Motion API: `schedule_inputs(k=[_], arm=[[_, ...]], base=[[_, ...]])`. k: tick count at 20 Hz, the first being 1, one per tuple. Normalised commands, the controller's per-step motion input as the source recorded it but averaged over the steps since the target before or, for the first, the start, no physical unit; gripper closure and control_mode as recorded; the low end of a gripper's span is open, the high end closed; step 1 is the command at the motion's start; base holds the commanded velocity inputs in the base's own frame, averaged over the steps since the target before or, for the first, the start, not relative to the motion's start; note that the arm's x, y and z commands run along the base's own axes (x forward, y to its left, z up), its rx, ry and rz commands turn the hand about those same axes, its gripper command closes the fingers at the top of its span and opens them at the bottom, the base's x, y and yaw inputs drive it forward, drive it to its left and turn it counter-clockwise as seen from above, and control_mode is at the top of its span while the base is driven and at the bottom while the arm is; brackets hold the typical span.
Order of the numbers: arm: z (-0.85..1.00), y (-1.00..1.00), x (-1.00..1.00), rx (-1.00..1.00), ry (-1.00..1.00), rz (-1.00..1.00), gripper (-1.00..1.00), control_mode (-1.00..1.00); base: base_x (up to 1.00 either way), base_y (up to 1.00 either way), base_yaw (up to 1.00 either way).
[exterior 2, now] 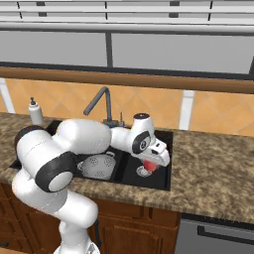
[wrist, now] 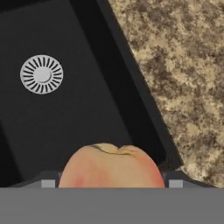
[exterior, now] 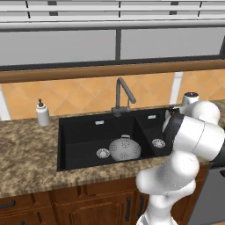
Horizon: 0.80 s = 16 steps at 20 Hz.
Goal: Put the colander in the sink, put the peach in the colander, and turn on the sink faucet and pour water over the colander.
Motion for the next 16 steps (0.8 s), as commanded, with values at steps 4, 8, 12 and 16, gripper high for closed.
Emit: schedule_inputs(k=[4, 8, 12, 16], arm=[[0.31, 1.00, -0.17, -0.02, 0.05, 0.05, 1.00, -1.00], [0.32, 1.00, -0.03, -0.01, 0.11, 0.03, 1.00, -1.00], [0.24, 1.00, 0.00, -0.01, 0.04, 0.00, 1.00, -1.00], [0.03, 1.00, 0.11, -0.04, 0.00, -0.01, 1.00, -1.00]], base=[[0.00, 0.00, 0.00], [0.00, 0.00, 0.00], [0.00, 0.00, 0.00], [0.00, 0.00, 0.00]])
